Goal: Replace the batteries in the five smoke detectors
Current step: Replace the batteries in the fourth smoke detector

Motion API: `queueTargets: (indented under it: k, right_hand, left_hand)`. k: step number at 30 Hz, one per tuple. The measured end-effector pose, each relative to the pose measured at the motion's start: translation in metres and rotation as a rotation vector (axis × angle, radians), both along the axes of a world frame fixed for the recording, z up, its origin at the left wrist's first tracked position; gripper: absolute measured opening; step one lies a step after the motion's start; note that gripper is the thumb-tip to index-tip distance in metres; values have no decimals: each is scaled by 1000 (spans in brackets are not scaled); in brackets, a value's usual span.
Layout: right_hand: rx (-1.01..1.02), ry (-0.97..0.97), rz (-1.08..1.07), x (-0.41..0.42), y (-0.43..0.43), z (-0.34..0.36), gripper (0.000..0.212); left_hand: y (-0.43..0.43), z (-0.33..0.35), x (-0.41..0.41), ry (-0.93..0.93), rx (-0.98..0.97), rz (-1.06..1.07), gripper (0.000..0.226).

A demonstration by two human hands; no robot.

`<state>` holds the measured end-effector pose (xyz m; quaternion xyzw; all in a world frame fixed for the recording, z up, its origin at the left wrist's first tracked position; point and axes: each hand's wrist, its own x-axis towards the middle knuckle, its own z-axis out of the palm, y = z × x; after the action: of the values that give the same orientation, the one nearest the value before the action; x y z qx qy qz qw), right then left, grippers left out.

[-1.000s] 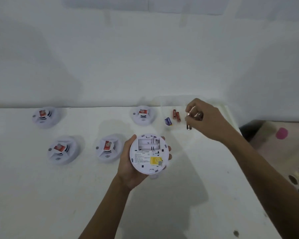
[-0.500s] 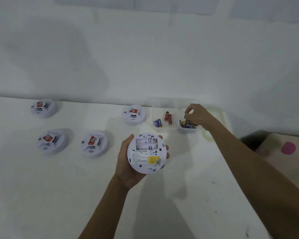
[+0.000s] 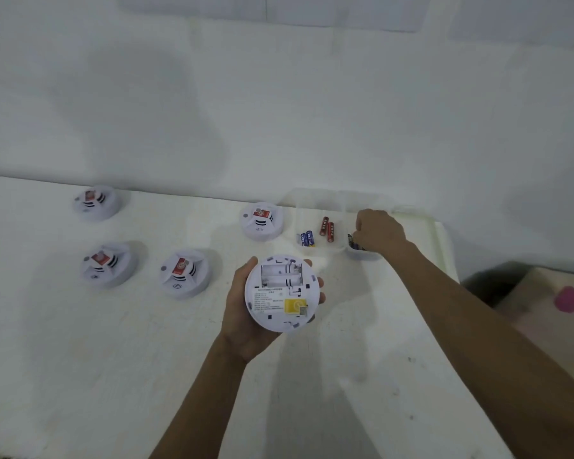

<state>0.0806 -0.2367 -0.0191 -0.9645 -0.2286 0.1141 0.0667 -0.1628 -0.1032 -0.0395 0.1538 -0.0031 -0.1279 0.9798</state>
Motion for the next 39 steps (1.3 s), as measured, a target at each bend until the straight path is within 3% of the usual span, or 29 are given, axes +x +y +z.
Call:
queueTargets:
  k: [4, 7, 11, 18, 24, 27, 30, 34, 36, 39]
  right_hand:
    - [154, -147, 61, 4, 9, 6, 16]
    - [244, -175, 227, 2, 21, 13, 19]
    - [53, -162, 462, 2, 41, 10, 27]
    - [-356, -178, 651, 14, 63, 2, 27]
    - [-468, -135, 698, 18, 75, -9, 33]
    - [-470, -94, 713, 17, 79, -11, 12]
    - [-479, -93, 712, 14, 78, -12, 8]
    - [-337, -56, 645, 16, 72, -13, 10]
    - [-99, 28, 540, 19, 67, -10, 10]
    - [413, 281, 214, 14, 57, 6, 11]
  left_hand:
    - [2, -1, 4, -26, 13, -14, 73]
    - [5, -2, 5, -25, 6, -24, 72]
    - [10, -3, 6, -35, 65, -4, 72]
    - [17, -8, 8, -44, 47, 7, 71]
    - [19, -16, 7, -13, 18, 13, 72]
    - [20, -18, 6, -6, 17, 24, 72]
    - [20, -20, 6, 0, 31, 30, 72]
    - [19, -21, 7, -11, 48, 27, 71]
    - [20, -22, 6, -15, 53, 21, 72]
    - [24, -22, 4, -34, 57, 25, 72]
